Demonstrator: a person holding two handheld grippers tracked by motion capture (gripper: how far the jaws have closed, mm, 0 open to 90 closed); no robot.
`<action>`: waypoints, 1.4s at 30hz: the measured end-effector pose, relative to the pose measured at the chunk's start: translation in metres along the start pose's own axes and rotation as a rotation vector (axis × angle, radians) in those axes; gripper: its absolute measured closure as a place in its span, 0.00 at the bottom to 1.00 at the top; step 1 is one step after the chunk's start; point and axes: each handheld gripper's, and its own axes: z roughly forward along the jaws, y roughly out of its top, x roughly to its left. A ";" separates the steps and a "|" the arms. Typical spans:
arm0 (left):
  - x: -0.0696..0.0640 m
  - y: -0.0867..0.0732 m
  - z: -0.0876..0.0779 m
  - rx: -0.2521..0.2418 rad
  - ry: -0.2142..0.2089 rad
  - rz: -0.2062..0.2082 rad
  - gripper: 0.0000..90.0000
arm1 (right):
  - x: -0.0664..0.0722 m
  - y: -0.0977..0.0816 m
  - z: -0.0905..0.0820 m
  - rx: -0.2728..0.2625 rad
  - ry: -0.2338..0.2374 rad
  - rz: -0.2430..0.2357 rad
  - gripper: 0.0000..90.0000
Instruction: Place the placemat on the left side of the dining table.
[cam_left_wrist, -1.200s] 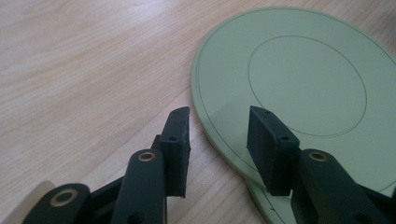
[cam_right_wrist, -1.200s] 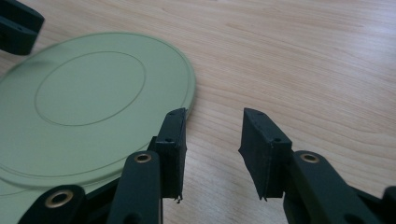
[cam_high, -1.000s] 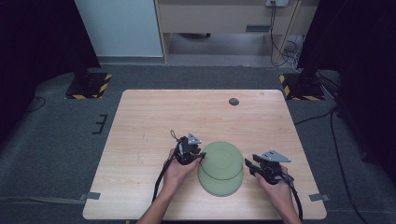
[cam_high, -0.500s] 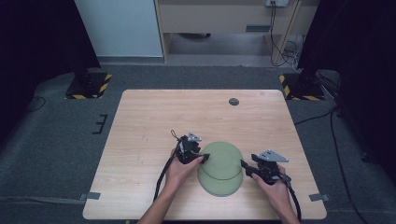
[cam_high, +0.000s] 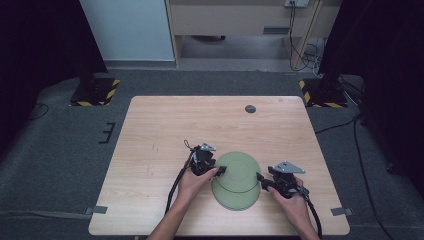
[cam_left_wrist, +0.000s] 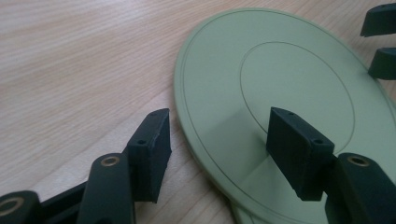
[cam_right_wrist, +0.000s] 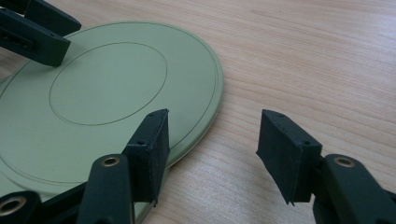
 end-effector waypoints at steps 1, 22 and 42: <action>0.000 0.000 0.001 -0.001 -0.004 0.003 0.41 | 0.000 0.000 0.000 -0.002 -0.001 -0.004 0.50; -0.009 0.003 -0.006 -0.065 0.020 0.032 0.43 | 0.006 -0.002 0.003 -0.015 0.005 -0.025 0.51; -0.006 0.005 -0.024 -0.180 -0.104 -0.044 0.78 | 0.007 -0.002 0.004 -0.020 0.003 -0.034 0.50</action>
